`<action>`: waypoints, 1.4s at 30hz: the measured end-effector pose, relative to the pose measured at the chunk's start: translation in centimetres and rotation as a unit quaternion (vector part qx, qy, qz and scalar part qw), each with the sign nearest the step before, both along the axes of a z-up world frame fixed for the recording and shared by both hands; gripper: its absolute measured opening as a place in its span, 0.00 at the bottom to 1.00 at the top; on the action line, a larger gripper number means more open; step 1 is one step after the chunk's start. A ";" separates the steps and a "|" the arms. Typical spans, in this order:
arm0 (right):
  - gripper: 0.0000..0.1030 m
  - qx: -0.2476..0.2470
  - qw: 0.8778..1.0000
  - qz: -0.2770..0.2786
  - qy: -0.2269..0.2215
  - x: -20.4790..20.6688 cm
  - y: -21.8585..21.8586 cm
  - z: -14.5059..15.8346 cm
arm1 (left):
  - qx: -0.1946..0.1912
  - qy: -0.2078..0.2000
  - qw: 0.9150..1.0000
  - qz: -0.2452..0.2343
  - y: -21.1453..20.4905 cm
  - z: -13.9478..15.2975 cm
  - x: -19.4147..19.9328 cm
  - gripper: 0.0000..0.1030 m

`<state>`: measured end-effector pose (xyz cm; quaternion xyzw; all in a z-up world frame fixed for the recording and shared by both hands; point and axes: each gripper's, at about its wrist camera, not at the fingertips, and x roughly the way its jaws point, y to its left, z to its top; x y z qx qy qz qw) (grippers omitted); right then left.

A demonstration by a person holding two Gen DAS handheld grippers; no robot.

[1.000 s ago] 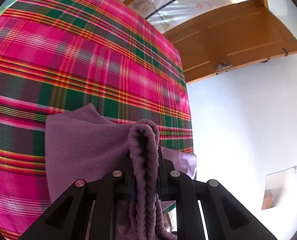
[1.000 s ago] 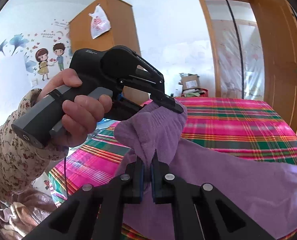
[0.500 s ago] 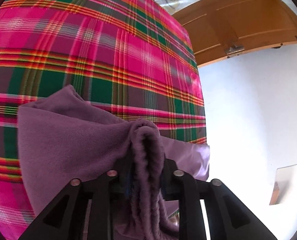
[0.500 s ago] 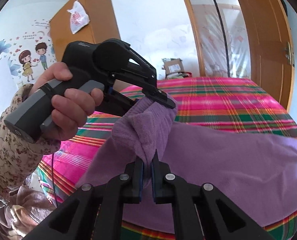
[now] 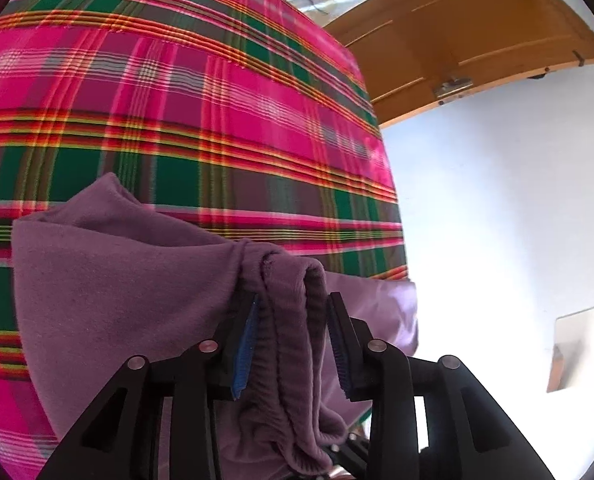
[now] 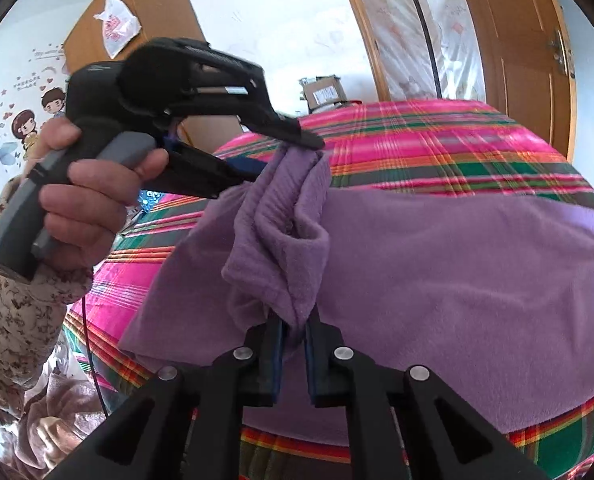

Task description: Fold clothes

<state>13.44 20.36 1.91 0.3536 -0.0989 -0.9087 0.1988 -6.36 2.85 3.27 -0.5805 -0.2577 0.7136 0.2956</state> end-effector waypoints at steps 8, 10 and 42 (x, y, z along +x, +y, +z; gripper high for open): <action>0.24 -0.047 0.998 -0.005 -0.035 -0.1 1.9 -0.8 | 0.001 0.021 0.999 0.030 -3.0 0.4 1.6 0.34; 0.31 -0.067 0.997 -0.003 -0.043 0.0 2.8 -1.1 | 0.003 0.024 0.999 0.048 -4.4 0.3 2.1 0.34; 0.46 -0.137 0.980 0.034 -0.142 -7.4 4.1 -1.2 | 0.028 -0.005 0.990 0.141 -11.1 -3.9 8.4 0.35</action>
